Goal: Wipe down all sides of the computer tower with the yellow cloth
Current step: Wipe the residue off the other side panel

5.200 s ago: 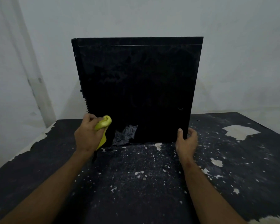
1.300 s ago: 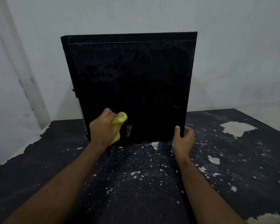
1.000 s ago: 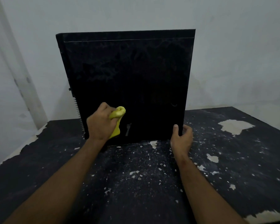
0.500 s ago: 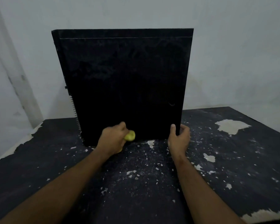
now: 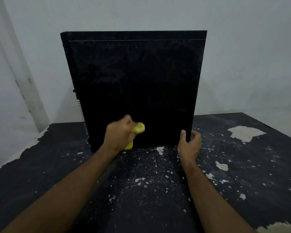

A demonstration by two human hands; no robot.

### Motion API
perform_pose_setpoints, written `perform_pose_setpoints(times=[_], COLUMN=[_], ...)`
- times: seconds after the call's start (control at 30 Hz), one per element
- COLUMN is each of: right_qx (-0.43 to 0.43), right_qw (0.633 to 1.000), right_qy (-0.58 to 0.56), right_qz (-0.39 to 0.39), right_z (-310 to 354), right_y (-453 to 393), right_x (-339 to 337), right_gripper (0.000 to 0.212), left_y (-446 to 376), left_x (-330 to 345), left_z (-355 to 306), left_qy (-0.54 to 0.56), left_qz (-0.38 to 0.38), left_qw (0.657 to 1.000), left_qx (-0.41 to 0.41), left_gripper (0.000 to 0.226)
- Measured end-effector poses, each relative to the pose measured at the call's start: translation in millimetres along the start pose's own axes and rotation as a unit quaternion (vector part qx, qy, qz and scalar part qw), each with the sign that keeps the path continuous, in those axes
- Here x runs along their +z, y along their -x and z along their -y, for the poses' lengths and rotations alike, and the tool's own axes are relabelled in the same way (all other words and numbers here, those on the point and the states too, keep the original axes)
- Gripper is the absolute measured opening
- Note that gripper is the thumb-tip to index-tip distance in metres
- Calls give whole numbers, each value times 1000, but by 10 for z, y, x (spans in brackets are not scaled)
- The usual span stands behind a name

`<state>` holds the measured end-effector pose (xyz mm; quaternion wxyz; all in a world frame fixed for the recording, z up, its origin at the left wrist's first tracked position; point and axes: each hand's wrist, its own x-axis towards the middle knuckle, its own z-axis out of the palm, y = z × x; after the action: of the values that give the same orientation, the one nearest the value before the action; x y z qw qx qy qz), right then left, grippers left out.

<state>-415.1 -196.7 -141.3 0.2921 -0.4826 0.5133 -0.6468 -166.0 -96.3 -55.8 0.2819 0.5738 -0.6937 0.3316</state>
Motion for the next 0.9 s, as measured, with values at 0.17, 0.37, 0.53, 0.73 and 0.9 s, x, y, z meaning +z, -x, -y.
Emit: perform_pose_setpoints(times=[0.17,0.37,0.53,0.73,0.9], right_qx=[0,-159,-38,78,139], right_qw=[1000,977,939,886,894], right_qy=[16,141,-54,-129,-180], right_qz=[1,4,336,439,385], right_z=[59,397,929,1288,1543], right_y=[42,355,696,588,567], right_x=[-13,-22,96,-61,-119], right_gripper=[41,38,36,32,37], left_y=[-217,132,-54,-269,-374], left_x=[-226,2,-151,-389,-445], left_z=[79,-58,-371,-333,-388], left_qy=[47,144,417,530,510], left_qz=[-93,85,104,91,49], left_qw=[990,982,865,775,813], left_qx=[-97,-91,-258,-333,-278], left_gripper=[19,29,34,50,30])
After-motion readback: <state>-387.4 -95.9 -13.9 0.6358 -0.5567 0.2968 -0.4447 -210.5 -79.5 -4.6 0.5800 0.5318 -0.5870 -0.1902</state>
